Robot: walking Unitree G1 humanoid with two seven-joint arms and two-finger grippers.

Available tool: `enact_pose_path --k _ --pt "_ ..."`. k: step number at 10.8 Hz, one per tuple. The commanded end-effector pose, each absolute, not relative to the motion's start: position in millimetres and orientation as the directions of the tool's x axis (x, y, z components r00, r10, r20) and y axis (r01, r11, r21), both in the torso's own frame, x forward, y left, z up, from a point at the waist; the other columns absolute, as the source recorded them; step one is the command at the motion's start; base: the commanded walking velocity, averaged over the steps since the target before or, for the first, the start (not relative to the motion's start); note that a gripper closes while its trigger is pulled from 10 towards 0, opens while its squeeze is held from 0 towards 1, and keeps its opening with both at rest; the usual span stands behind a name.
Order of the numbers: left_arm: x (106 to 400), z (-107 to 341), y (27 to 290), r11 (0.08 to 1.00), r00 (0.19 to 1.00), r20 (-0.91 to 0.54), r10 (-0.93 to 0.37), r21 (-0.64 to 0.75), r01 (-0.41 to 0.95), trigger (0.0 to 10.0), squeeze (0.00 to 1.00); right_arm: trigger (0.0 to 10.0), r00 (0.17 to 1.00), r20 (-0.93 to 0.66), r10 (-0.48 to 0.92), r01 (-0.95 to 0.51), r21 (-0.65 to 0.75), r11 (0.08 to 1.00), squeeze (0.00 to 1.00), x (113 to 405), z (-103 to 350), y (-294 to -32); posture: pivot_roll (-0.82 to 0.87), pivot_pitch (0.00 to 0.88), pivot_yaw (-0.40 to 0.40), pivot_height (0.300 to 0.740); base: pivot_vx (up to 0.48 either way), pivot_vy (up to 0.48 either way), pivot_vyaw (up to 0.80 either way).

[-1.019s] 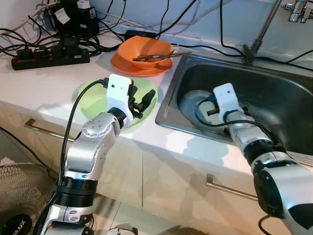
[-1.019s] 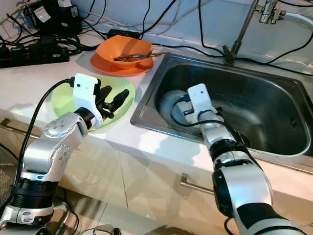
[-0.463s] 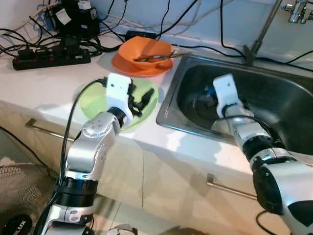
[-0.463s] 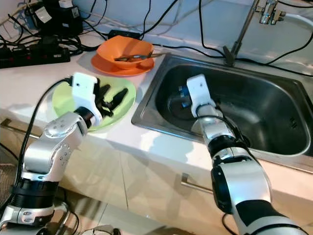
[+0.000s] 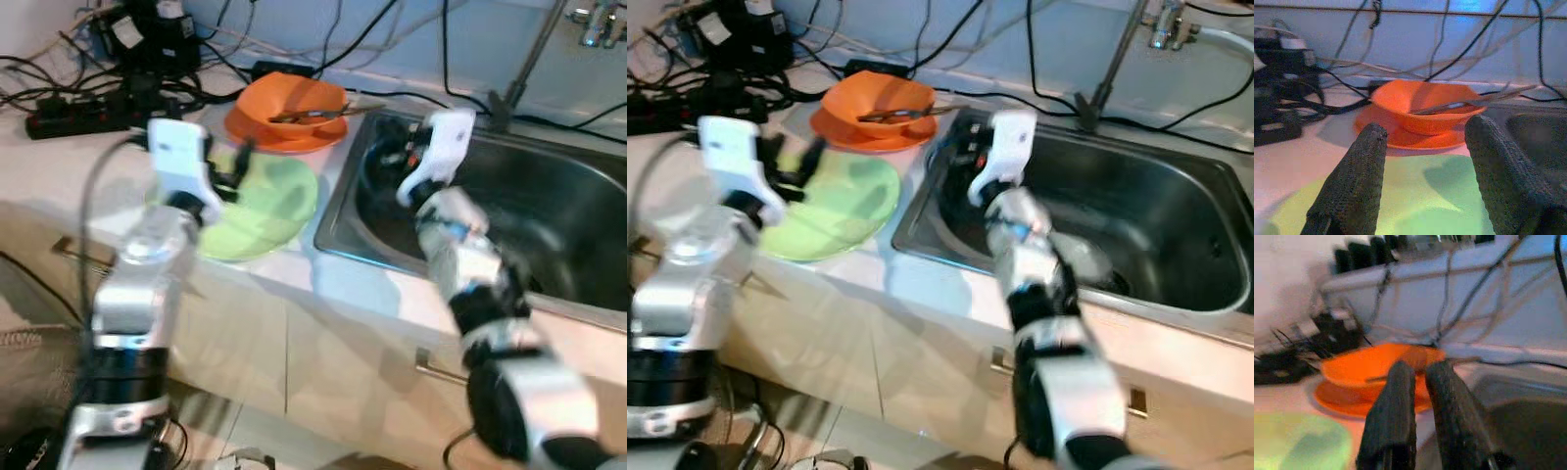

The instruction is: Kitchen organization

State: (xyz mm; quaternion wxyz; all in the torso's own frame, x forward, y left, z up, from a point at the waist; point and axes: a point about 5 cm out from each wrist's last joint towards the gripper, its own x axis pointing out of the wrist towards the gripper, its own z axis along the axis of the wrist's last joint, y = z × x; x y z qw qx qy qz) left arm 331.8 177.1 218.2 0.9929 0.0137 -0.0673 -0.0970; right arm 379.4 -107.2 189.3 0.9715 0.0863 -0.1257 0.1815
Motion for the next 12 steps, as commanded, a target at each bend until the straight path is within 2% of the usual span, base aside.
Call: enact_pose_path --k 1,3,4,5,7,8,9,12 --pt "331.6 219.3 190.4 0.987 0.98 0.125 -0.157 0.058 0.151 10.0 0.0 10.0 0.9 0.272 0.342 -0.387 0.135 0.912 0.0 375.9 186.5 -108.4 0.11 0.039 -0.044 0.74 0.0 0.0 0.0" --pt "321.2 219.6 225.8 0.995 0.991 0.109 -0.073 0.076 0.065 10.0 0.0 10.0 0.906 0.244 0.347 -0.391 0.167 0.905 0.0 368.2 177.4 -109.3 0.13 0.042 -0.044 0.74 0.0 0.0 0.0" --pt "320.6 217.8 225.2 0.997 0.995 0.089 -0.039 0.07 0.032 10.0 1.0 10.0 0.906 0.238 0.349 -0.393 0.172 0.903 0.0 367.5 176.4 -108.4 0.13 0.042 -0.043 0.74 0.0 0.0 0.0" --pt "311.2 214.1 248.6 0.999 0.999 0.034 0.003 0.053 -0.004 10.0 1.0 10.0 0.902 0.232 0.365 -0.408 0.177 0.896 0.0 365.8 176.1 -104.1 0.14 0.042 -0.044 0.74 0.0 0.0 0.0" --pt "299.9 209.8 268.0 0.999 0.998 -0.043 0.045 0.009 -0.044 10.0 1.0 10.0 0.896 0.213 0.389 -0.427 0.175 0.887 0.0 363.0 173.2 -96.7 0.15 0.042 -0.044 0.74 0.0 0.0 0.0" --pt "294.5 205.8 271.6 0.999 0.992 -0.117 0.044 -0.005 -0.045 10.0 0.0 10.0 0.893 0.198 0.404 -0.438 0.174 0.882 0.0 361.1 170.3 -92.7 0.16 0.041 -0.041 0.74 0.0 0.0 0.0" --pt "290.0 200.9 271.2 0.991 0.982 -0.189 0.019 -0.128 -0.044 10.0 0.0 10.0 0.89 0.188 0.415 -0.445 0.166 0.88 0.0 359.3 168.7 -89.7 0.16 0.039 -0.038 0.74 0.0 0.0 0.0" --pt "292.9 202.2 261.5 0.948 0.967 -0.234 -0.104 -0.317 0.026 10.0 0.0 10.0 0.888 0.179 0.422 -0.451 0.171 0.876 0.0 357.5 167.3 -86.0 0.15 0.033 -0.025 0.74 0.0 0.0 0.0"
